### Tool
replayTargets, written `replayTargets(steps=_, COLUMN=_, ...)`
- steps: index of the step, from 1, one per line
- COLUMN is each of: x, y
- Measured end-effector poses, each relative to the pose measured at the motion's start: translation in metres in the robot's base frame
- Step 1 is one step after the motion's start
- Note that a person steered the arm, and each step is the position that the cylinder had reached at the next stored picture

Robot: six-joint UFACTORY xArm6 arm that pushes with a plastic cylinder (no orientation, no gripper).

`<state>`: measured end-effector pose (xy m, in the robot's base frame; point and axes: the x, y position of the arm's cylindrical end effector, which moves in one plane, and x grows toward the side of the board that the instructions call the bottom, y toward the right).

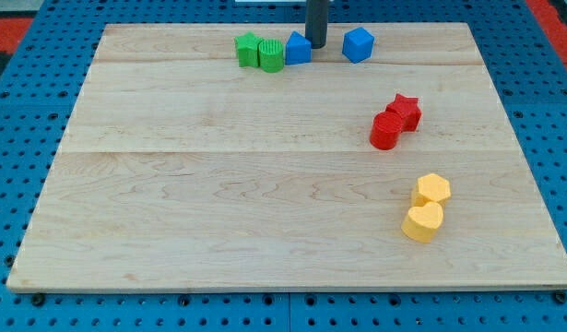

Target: Slide the cube at the top left of the triangle

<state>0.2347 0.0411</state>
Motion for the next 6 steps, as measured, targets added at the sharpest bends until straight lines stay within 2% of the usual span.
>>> replayTargets(steps=2, x=-0.004, y=-0.042)
replayTargets(steps=3, x=0.022, y=-0.007)
replayTargets(steps=4, x=0.074, y=0.043)
replayTargets(steps=5, x=0.065, y=0.114)
replayTargets(steps=6, x=0.011, y=0.123)
